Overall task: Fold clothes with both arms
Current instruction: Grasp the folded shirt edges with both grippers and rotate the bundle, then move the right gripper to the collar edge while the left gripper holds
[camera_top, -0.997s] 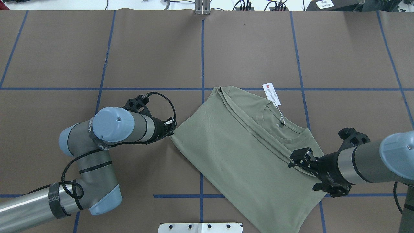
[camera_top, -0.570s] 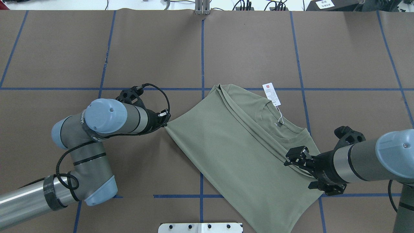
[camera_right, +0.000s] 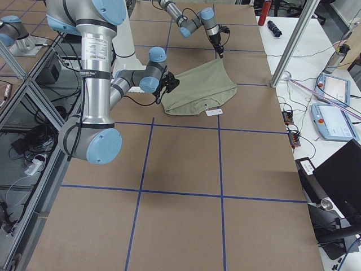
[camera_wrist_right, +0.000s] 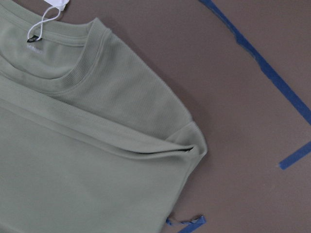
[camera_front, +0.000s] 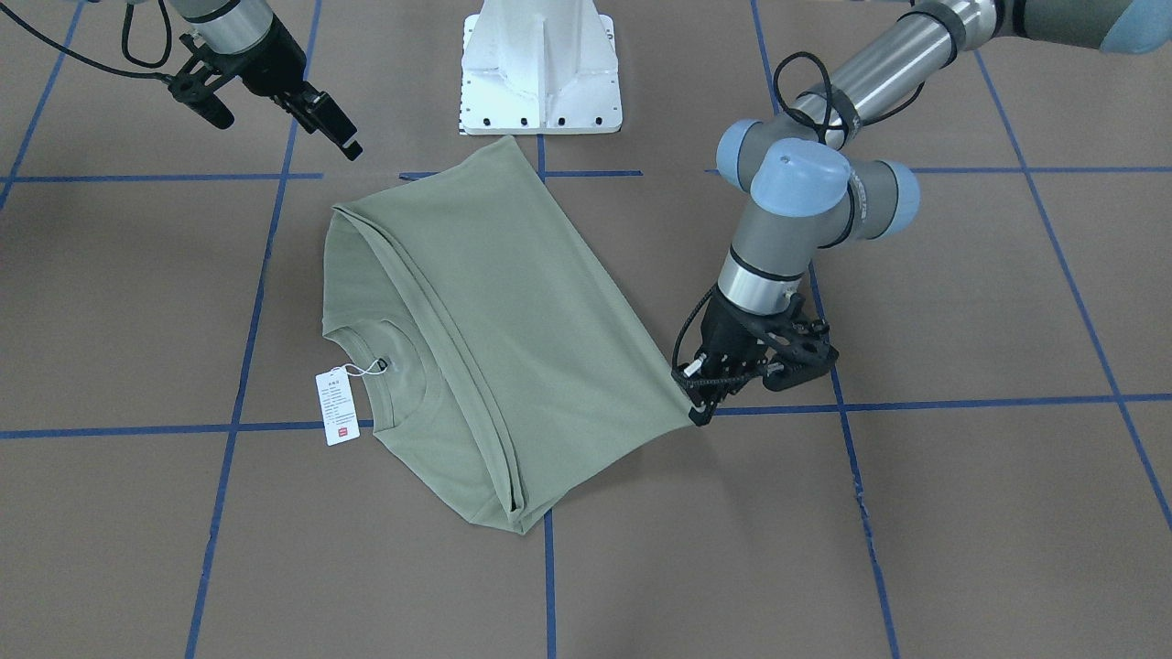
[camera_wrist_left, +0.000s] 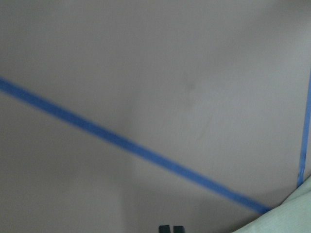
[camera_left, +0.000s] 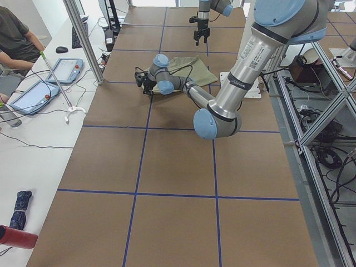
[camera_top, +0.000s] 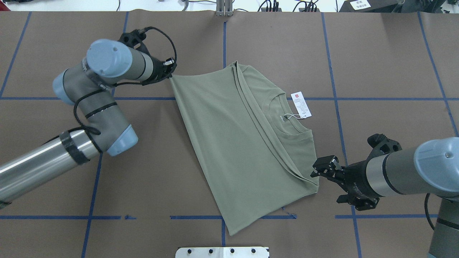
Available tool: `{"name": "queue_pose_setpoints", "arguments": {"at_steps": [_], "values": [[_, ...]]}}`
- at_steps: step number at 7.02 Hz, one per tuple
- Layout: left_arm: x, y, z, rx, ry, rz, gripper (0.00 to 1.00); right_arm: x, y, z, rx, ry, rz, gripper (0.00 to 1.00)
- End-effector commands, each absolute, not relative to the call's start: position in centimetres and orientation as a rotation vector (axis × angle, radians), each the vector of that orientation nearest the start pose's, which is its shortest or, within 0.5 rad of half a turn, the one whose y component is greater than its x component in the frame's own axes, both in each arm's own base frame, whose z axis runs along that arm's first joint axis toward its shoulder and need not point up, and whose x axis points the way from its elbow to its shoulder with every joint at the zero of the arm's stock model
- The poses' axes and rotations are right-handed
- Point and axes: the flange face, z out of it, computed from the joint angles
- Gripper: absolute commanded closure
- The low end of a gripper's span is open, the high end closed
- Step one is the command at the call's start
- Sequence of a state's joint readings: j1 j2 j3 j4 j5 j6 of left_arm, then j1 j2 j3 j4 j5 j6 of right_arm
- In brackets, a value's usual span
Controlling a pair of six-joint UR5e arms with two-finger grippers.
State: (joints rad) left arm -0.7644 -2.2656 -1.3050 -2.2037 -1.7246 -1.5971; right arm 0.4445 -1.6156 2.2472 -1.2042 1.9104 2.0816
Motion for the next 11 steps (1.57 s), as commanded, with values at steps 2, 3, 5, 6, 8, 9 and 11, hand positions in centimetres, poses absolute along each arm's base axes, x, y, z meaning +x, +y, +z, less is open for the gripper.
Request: {"name": "queue_pose_setpoints", "arguments": {"at_steps": [2, 3, 5, 6, 8, 9, 11], "values": [[48.3, -73.4, 29.6, 0.398, 1.067, -0.771, 1.0, -35.3, -30.9, 31.9, -0.319, -1.021, 0.75, 0.0], [48.4, -74.2, 30.6, 0.418, 1.078, -0.778, 1.0, -35.1, -31.7, 31.9, -0.267, -1.032, 0.783, 0.0], [48.8, -74.3, 28.1, 0.424, 1.107, -0.768, 0.59, -37.8, -33.3, 30.4, -0.228, -1.066, 0.791, 0.0], [47.8, -73.3, 27.0, 0.437, 1.143, -0.752, 0.45, -39.5, -33.5, 29.0, -0.16, -1.092, 0.806, 0.0], [44.2, -67.0, 29.4, 0.366, 1.221, -0.674, 0.43, -44.6, -35.7, 28.6, -0.067, -1.074, 0.679, 0.0], [42.8, -64.3, 30.0, 0.333, 1.26, -0.637, 0.42, -46.6, -36.7, 27.6, -0.007, -1.069, 0.565, 0.0], [40.8, -62.0, 33.0, 0.327, 1.251, -0.636, 0.42, -50.5, -35.7, 24.2, 0.151, -0.947, 0.197, 0.0]]}}
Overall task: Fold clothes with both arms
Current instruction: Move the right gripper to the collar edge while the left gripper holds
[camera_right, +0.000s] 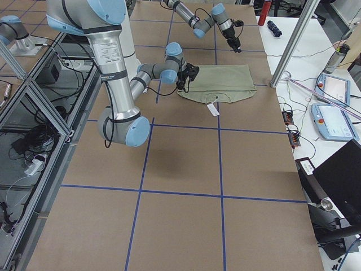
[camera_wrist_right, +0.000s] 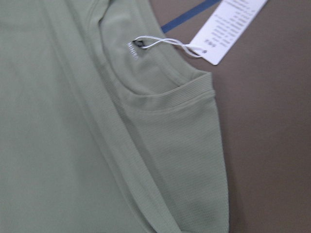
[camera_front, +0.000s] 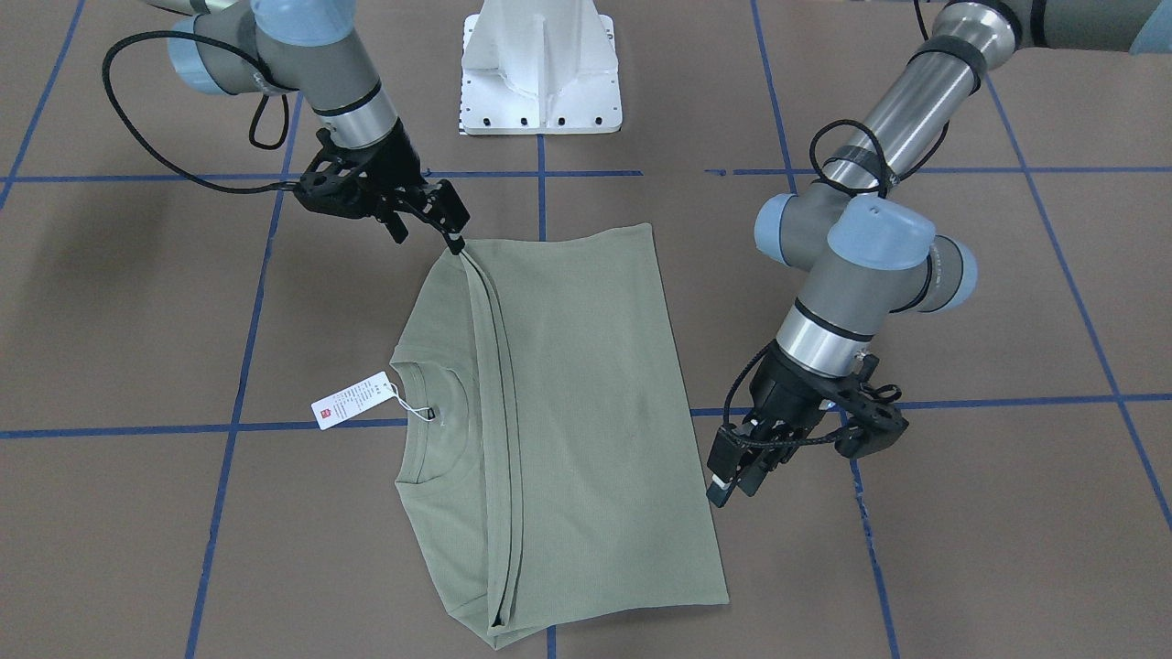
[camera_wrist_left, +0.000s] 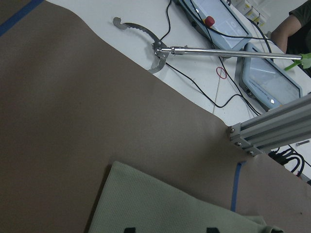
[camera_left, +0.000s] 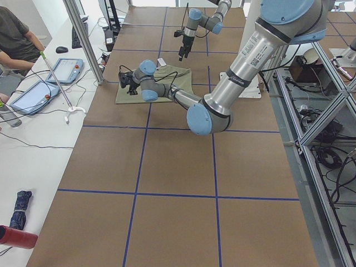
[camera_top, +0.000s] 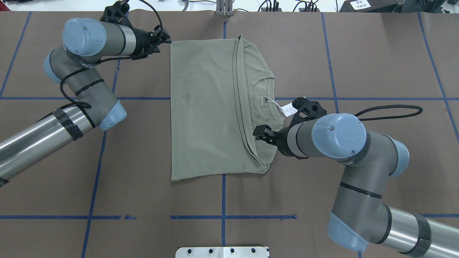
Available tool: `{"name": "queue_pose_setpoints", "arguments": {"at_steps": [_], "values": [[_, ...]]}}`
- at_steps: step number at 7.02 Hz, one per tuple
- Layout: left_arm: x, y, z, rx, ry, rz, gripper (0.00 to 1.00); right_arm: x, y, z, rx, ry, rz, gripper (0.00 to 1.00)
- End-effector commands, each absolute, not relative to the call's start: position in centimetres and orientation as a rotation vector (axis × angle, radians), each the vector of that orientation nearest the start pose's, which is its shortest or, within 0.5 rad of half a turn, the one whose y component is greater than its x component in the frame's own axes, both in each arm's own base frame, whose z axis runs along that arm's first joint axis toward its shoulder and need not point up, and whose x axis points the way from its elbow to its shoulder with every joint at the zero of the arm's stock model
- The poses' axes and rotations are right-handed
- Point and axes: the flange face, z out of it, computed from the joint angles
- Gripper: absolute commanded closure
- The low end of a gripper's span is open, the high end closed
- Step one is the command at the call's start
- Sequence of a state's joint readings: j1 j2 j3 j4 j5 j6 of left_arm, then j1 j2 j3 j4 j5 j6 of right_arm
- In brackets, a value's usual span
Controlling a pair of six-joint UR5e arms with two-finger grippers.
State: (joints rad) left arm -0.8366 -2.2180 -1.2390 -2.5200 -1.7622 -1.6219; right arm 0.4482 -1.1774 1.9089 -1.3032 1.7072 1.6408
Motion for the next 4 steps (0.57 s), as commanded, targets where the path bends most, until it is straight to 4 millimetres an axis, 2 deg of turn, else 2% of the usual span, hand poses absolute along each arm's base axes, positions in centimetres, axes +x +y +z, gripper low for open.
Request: {"name": "queue_pose_setpoints", "arguments": {"at_steps": [1, 2, 4], "values": [[40.7, -62.0, 33.3, 0.324, 1.248, -0.639, 0.42, -51.6, -34.6, 24.3, 0.238, -0.91, 0.043, 0.0], [40.7, -61.8, 33.9, 0.32, 1.242, -0.639, 0.42, -53.3, -34.2, 25.5, 0.326, -0.847, -0.069, 0.0], [40.9, -61.7, 33.9, 0.319, 1.244, -0.636, 0.39, -54.1, -34.8, 27.1, 0.391, -0.762, -0.204, 0.0]]}}
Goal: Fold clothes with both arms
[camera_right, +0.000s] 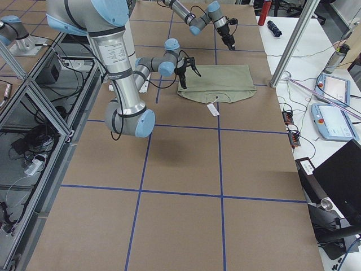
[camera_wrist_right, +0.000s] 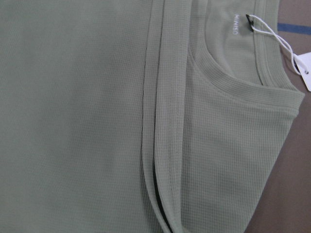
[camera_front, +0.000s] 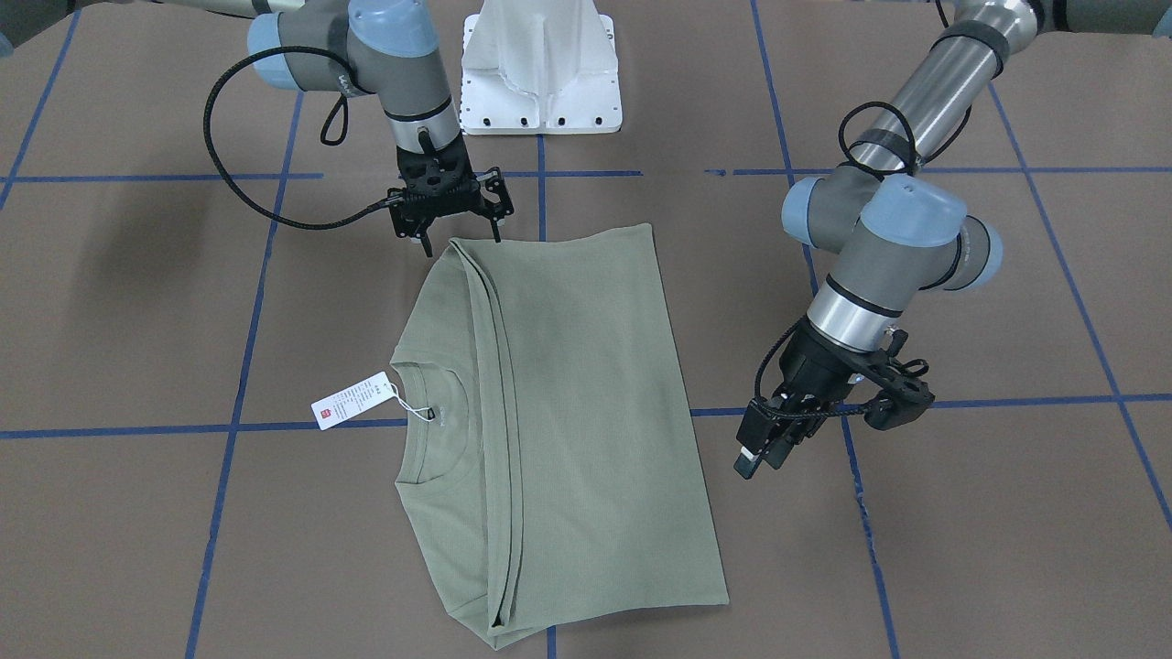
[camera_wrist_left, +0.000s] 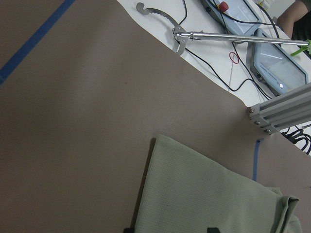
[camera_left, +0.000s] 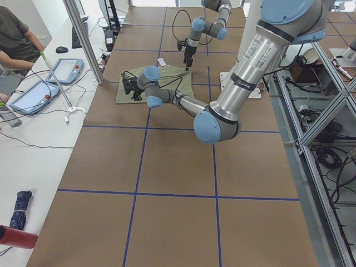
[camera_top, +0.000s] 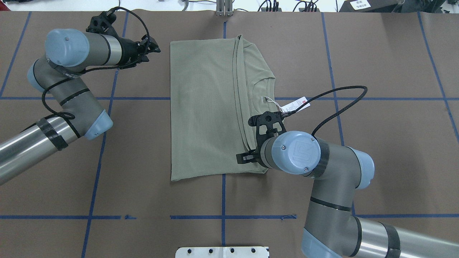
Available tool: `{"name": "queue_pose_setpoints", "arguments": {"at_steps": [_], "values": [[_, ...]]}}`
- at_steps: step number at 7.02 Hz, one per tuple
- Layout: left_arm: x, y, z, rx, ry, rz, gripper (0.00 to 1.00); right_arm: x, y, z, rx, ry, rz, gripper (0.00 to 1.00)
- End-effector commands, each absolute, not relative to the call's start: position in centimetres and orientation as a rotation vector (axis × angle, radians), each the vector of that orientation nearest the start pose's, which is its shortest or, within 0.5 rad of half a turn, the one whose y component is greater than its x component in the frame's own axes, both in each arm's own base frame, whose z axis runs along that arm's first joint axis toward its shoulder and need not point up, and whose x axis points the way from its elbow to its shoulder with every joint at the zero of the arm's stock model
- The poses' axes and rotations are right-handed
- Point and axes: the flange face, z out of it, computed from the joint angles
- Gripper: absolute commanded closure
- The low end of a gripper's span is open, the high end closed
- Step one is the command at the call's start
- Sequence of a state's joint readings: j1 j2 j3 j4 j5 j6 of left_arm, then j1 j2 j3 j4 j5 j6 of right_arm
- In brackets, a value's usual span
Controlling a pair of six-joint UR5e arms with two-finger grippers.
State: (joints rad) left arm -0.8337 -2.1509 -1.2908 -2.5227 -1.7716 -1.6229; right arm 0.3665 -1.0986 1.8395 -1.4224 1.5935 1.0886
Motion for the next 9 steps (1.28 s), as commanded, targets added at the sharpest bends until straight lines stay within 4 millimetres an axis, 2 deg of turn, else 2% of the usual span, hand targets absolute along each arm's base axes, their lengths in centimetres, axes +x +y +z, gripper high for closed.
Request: {"name": "queue_pose_setpoints", "arguments": {"at_steps": [1, 2, 4, 5, 6, 7, 9], "values": [[41.2, -61.5, 33.9, 0.315, 1.245, -0.634, 0.39, -54.3, -35.0, 27.5, 0.415, -0.736, -0.235, 0.0], [41.4, -61.3, 33.9, 0.313, 1.246, -0.629, 0.38, -54.9, -35.4, 28.5, 0.427, -0.703, -0.252, 0.0], [41.9, -60.8, 34.3, 0.286, 1.255, -0.651, 0.38, -55.7, -35.6, 28.5, 0.428, -0.695, -0.257, 0.02], [41.9, -60.7, 34.2, 0.283, 1.257, -0.653, 0.38, -55.9, -35.4, 28.0, 0.426, -0.705, -0.248, 0.3], [42.0, -60.7, 34.3, 0.283, 1.257, -0.653, 0.38, -55.9, -35.4, 27.8, 0.427, -0.71, -0.247, 0.76], [42.0, -60.6, 34.2, 0.281, 1.259, -0.651, 0.38, -56.0, -35.2, 27.7, 0.427, -0.717, -0.249, 1.0], [42.0, -60.6, 34.2, 0.278, 1.26, -0.657, 0.38, -56.2, -34.8, 27.6, 0.426, -0.723, -0.247, 1.0]]}}
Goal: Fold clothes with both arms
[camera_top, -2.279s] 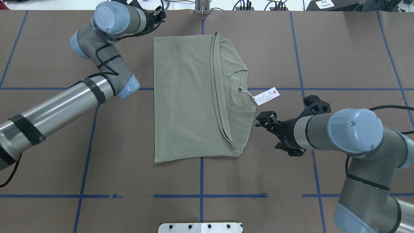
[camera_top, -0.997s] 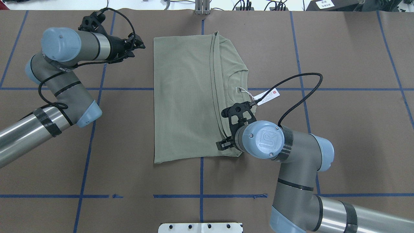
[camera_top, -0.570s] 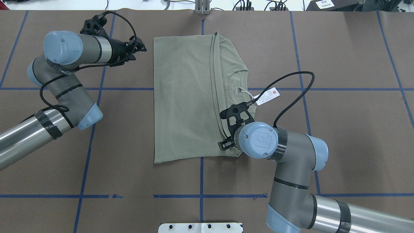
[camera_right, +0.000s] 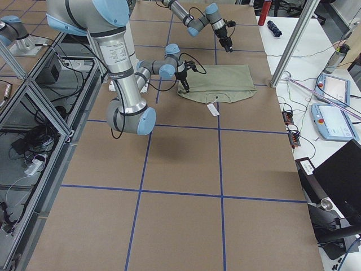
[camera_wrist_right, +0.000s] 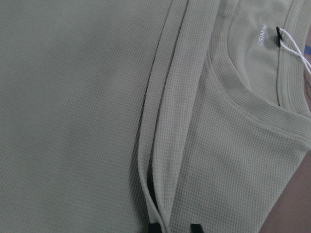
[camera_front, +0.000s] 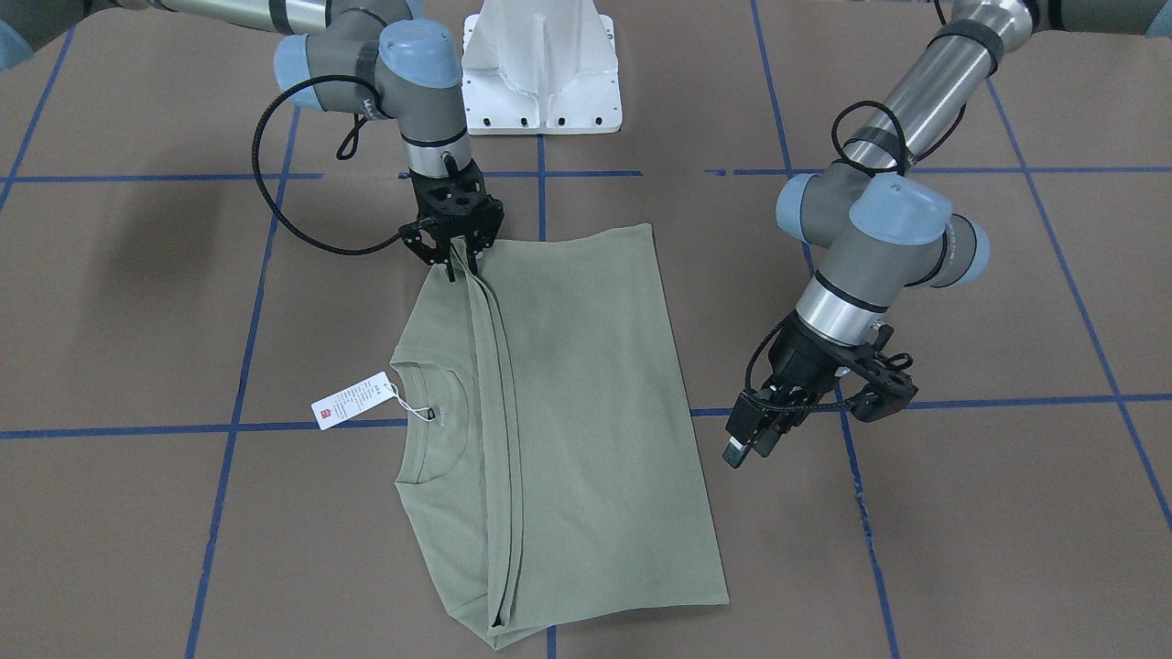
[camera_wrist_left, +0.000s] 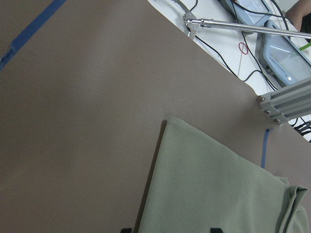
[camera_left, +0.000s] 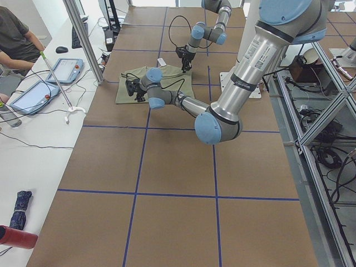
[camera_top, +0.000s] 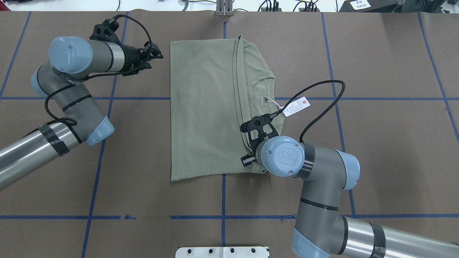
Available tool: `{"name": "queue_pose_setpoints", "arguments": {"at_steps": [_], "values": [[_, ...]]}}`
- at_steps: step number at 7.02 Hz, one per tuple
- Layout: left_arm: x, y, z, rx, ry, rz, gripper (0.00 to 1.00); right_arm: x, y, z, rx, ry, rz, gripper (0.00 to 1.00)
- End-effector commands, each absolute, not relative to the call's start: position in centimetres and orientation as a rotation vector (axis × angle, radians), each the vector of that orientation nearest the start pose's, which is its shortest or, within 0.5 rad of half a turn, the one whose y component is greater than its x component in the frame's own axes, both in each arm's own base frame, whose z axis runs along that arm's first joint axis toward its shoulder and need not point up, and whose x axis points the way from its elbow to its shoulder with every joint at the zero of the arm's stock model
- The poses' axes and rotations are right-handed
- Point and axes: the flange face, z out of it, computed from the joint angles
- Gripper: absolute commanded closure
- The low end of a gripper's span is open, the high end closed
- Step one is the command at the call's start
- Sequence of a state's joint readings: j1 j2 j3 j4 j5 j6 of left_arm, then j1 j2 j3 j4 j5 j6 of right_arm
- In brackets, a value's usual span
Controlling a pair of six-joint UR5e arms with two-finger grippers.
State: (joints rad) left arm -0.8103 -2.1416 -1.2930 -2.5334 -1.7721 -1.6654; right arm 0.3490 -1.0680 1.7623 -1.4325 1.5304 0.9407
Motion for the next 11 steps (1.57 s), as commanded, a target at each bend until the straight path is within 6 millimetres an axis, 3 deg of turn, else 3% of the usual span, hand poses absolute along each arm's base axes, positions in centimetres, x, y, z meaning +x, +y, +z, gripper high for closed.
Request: {"name": "queue_pose_setpoints", "arguments": {"at_steps": [1, 3, 5, 7, 9, 10, 11], "values": [[42.1, -60.6, 34.3, 0.27, 1.261, -0.668, 0.38, -56.0, -34.7, 27.4, 0.427, -0.729, -0.247, 1.0], [42.5, -60.3, 34.3, 0.256, 1.265, -0.675, 0.38, -54.2, -35.7, 26.7, 0.444, -0.745, -0.24, 1.0], [42.4, -60.1, 33.5, 0.248, 1.278, -0.687, 0.38, -53.0, -35.1, 29.1, 0.429, -0.719, -0.222, 1.0], [42.4, -60.0, 33.3, 0.249, 1.28, -0.687, 0.38, -53.2, -34.0, 30.3, 0.397, -0.716, -0.184, 1.0], [42.4, -60.0, 33.3, 0.248, 1.28, -0.688, 0.38, -53.0, -33.9, 29.8, 0.395, -0.728, -0.188, 0.86], [42.3, -60.1, 33.2, 0.251, 1.281, -0.687, 0.38, -52.9, -33.8, 29.3, 0.398, -0.739, -0.19, 0.61], [42.4, -60.1, 33.1, 0.249, 1.282, -0.687, 0.38, -52.8, -33.8, 29.1, 0.398, -0.743, -0.189, 0.44]]}}
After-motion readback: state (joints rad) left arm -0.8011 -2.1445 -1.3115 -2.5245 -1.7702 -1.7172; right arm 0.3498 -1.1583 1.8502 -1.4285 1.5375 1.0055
